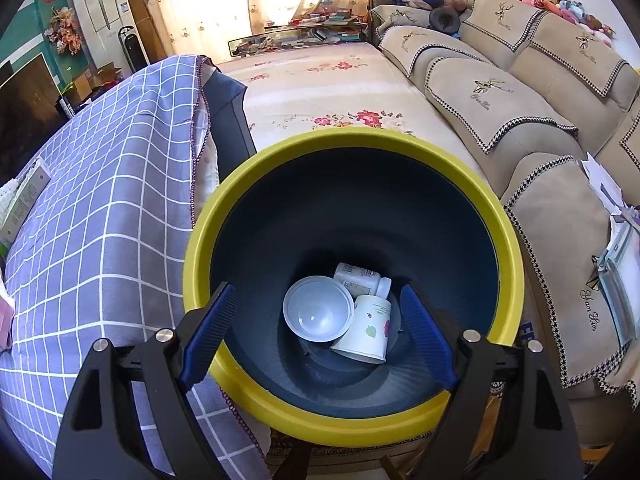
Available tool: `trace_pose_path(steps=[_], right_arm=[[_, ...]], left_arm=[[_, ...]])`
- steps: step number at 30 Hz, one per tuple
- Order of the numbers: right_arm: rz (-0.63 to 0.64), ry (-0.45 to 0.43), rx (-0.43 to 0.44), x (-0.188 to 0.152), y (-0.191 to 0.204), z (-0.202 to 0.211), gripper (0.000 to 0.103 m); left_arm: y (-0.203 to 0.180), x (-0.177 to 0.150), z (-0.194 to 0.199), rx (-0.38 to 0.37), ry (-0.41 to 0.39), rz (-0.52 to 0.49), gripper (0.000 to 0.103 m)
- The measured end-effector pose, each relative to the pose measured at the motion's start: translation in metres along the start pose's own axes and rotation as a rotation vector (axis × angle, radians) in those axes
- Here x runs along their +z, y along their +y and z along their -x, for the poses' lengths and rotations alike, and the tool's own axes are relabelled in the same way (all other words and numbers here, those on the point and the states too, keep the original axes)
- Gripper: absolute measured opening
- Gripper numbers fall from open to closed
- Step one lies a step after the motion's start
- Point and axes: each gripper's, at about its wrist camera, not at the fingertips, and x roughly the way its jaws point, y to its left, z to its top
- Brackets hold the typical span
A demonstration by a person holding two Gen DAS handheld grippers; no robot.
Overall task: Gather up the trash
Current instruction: 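Grasp the green-white milk bottle with the left gripper, then carry the milk bottle over the bin and open the left gripper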
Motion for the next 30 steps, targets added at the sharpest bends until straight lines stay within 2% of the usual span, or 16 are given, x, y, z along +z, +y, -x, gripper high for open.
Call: trace_pose_path(steps=[9, 17, 22, 27, 30], right_arm=[[0.002, 0.000, 0.014, -0.004, 0.001, 0.004, 0.080], [0.002, -0.024, 0.029, -0.009, 0.000, 0.019, 0.080], [-0.009, -0.064, 0.026, -0.012, -0.010, 0.040, 0.080], [-0.030, -0.129, 0.011, -0.015, -0.030, 0.072, 0.080], [-0.050, -0.170, -0.006, -0.017, -0.046, 0.092, 0.080]], left_arm=[[0.011, -0.023, 0.041, -0.045, -0.047, 0.030, 0.052], [-0.010, -0.028, 0.110, -0.098, -0.171, -0.023, 0.052], [-0.055, -0.015, 0.138, -0.194, -0.222, -0.126, 0.052], [-0.118, 0.004, 0.135, -0.313, -0.212, -0.247, 0.052], [-0.171, 0.018, 0.125, -0.402, -0.188, -0.331, 0.052]])
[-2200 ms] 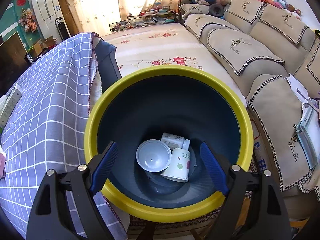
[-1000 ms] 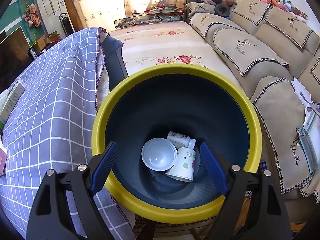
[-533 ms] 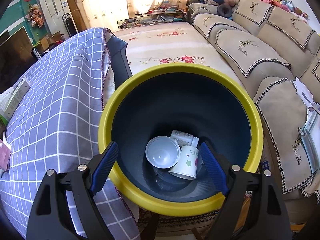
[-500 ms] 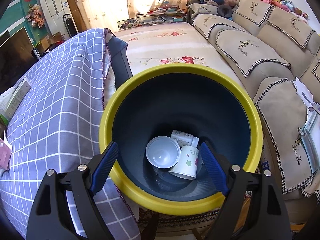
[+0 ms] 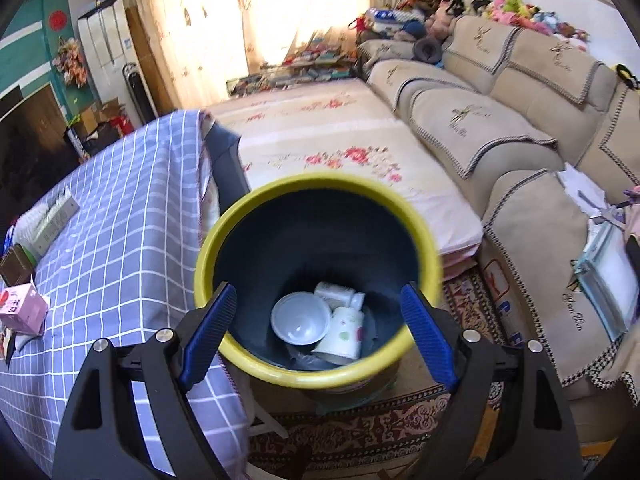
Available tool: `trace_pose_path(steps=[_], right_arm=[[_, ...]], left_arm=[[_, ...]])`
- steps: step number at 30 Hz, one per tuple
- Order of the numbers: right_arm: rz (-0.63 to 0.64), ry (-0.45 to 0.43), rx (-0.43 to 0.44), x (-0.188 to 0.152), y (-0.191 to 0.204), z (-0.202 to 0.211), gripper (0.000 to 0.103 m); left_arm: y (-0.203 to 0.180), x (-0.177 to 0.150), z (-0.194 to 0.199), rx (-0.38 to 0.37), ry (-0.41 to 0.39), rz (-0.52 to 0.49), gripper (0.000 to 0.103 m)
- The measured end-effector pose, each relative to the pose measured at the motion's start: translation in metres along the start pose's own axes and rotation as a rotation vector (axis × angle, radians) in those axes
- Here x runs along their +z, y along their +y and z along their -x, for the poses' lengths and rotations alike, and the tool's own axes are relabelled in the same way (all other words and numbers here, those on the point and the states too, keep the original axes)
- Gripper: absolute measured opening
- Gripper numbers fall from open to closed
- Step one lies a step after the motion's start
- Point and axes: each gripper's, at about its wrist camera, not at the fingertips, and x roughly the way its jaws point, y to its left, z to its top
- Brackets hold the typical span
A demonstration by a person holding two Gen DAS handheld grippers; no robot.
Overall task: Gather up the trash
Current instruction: 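Carry the milk bottle over the bin and open the left gripper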
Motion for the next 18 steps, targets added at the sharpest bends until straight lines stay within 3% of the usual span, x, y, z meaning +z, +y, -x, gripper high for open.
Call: trace_pose_path(steps=[9, 18], right_arm=[[-0.079, -0.066, -0.041, -0.006, -0.052, 0.037, 0.082], [-0.125, -0.021, -0.069, -0.016, -0.081, 0.027, 0.082]], left_arm=[[-0.110, 0.060, -0.111, -0.225, 0.129, -0.132, 0.052], [-0.174, 0.073, -0.227, -0.268, 0.266, -0.165, 0.052]])
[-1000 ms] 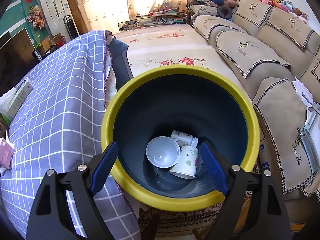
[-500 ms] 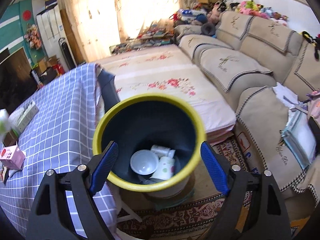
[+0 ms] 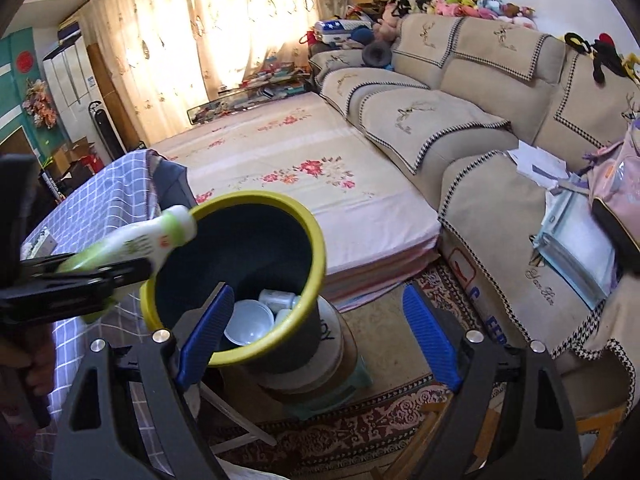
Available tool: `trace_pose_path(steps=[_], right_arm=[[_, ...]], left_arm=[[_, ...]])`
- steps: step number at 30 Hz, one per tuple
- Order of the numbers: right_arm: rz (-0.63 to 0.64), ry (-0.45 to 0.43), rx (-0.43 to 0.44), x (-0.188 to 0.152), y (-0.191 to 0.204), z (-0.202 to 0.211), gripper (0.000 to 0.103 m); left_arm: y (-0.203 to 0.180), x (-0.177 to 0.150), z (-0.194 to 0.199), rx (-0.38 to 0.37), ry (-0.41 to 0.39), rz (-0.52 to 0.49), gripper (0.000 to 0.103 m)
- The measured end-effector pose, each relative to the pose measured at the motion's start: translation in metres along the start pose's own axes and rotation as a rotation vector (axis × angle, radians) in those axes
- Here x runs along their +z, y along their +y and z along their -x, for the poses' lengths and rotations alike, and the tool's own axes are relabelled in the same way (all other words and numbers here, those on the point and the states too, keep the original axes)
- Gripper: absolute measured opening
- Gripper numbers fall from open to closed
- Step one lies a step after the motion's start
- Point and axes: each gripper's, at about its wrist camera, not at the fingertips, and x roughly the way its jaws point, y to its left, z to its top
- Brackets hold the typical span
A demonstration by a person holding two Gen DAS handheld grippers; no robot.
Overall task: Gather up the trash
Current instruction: 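Carry the milk bottle over the bin and open the left gripper, then grasp the pink strawberry milk carton with the right gripper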
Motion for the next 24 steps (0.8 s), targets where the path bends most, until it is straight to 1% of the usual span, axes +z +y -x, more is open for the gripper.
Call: trace_pose_path(steps=[4, 7, 8, 10, 11, 14, 17, 18, 22, 24], right_arm=[[-0.008, 0.013, -0.001, -0.003, -0.002, -0.007, 0.082], [-0.010, 0.023, 0.002, -0.005, 0.000, -0.011, 0.082], [-0.008, 0.027, 0.005, -0.006, 0.001, -0.012, 0.082], [-0.004, 0.032, 0.007, -0.006, 0.002, -0.013, 0.082], [-0.001, 0.034, 0.010, -0.007, 0.003, -0.014, 0.082], [0.004, 0.031, 0.017, -0.006, 0.007, -0.012, 0.082], [0.015, 0.032, 0.024, -0.008, 0.015, -0.011, 0.082], [0.020, 0.033, 0.027, -0.008, 0.017, -0.011, 0.082], [0.047, 0.044, 0.050, -0.010, 0.033, -0.012, 0.082], [0.068, 0.052, 0.065, -0.011, 0.044, -0.012, 0.082]], left_arm=[[-0.004, 0.008, -0.041, -0.003, 0.059, 0.013, 0.052], [-0.006, 0.008, -0.055, 0.002, 0.068, 0.009, 0.053], [-0.006, 0.009, -0.057, 0.008, 0.066, 0.007, 0.055], [-0.006, 0.010, -0.056, 0.011, 0.051, 0.017, 0.065], [-0.005, 0.010, -0.052, 0.013, 0.040, 0.023, 0.067], [0.001, 0.007, -0.030, 0.018, 0.002, 0.038, 0.067], [0.013, -0.002, 0.009, 0.003, -0.053, 0.074, 0.075], [0.017, -0.010, 0.029, 0.006, -0.090, 0.089, 0.076], [0.035, -0.037, 0.090, 0.027, -0.189, 0.131, 0.081], [0.044, -0.053, 0.115, 0.041, -0.224, 0.154, 0.082]])
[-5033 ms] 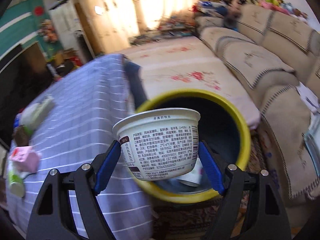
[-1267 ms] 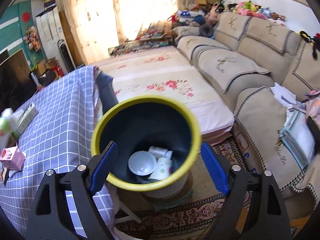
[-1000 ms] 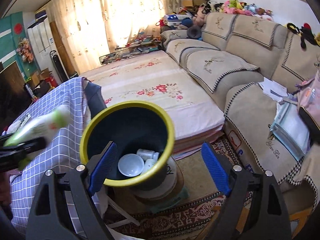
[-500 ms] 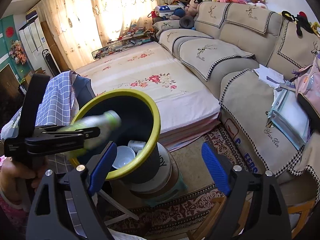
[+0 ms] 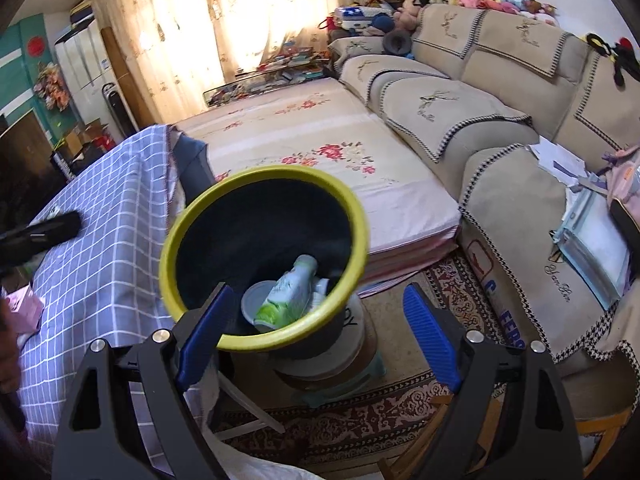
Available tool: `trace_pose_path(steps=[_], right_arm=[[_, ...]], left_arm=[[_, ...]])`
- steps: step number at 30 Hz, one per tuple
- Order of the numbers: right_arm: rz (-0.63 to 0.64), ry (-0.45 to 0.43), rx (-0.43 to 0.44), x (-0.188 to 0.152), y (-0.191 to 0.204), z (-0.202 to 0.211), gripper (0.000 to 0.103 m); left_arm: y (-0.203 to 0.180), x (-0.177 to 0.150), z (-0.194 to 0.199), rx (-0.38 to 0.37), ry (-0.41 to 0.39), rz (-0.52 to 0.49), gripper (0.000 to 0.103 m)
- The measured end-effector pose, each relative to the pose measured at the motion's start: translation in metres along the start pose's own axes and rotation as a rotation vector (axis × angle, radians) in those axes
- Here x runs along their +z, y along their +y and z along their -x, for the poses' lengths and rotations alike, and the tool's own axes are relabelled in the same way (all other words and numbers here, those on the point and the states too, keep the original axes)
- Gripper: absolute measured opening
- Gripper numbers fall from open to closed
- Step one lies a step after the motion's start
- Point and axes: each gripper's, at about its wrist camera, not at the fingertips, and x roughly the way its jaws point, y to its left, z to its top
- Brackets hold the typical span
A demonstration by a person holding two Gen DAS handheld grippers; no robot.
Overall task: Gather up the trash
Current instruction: 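Grasp the pink strawberry milk carton with the right gripper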
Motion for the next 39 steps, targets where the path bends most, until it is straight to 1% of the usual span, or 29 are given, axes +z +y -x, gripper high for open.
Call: trace_pose_path(steps=[2, 4, 7, 9, 12, 14, 18, 20, 22, 27, 29, 34, 37, 39], right_arm=[[0.018, 0.003, 0.019, 0.000, 0.012, 0.000, 0.082], [0.054, 0.008, 0.051, 0.000, 0.033, 0.000, 0.082], [0.113, 0.012, 0.103, -0.002, 0.066, 0.002, 0.082], [0.171, 0.020, 0.164, -0.003, 0.097, 0.003, 0.082], [0.269, 0.025, 0.247, -0.006, 0.144, 0.008, 0.082], [0.361, 0.025, 0.311, -0.011, 0.185, 0.014, 0.082], [0.507, 0.038, 0.434, -0.024, 0.252, 0.021, 0.083], [0.572, 0.042, 0.469, -0.033, 0.280, 0.022, 0.085], [0.626, 0.039, 0.478, -0.041, 0.306, 0.020, 0.086], [0.660, 0.048, 0.484, -0.053, 0.346, 0.015, 0.088], [0.694, 0.025, 0.457, -0.057, 0.361, 0.015, 0.089], [0.748, -0.003, 0.403, -0.057, 0.383, 0.003, 0.090], [0.766, 0.024, 0.368, -0.053, 0.391, -0.012, 0.091], [0.745, 0.036, 0.370, -0.047, 0.395, -0.019, 0.091]], left_arm=[[0.016, -0.013, 0.031, 0.023, -0.041, 0.030, 0.083], [0.035, -0.031, 0.064, 0.068, -0.083, 0.068, 0.085], [0.066, -0.057, 0.107, 0.131, -0.125, 0.126, 0.085], [0.090, -0.078, 0.136, 0.183, -0.157, 0.177, 0.087], [0.127, -0.111, 0.179, 0.288, -0.192, 0.254, 0.088], [0.145, -0.129, 0.199, 0.337, -0.200, 0.291, 0.088], [0.178, -0.160, 0.230, 0.392, -0.225, 0.363, 0.088], [0.190, -0.172, 0.240, 0.403, -0.237, 0.392, 0.088], [0.198, -0.180, 0.245, 0.405, -0.243, 0.419, 0.089], [0.207, -0.192, 0.247, 0.394, -0.241, 0.438, 0.089], [0.209, -0.192, 0.243, 0.385, -0.238, 0.443, 0.089], [0.208, -0.194, 0.243, 0.375, -0.230, 0.453, 0.089], [0.213, -0.198, 0.245, 0.376, -0.226, 0.465, 0.089], [0.218, -0.201, 0.243, 0.376, -0.222, 0.481, 0.089]])
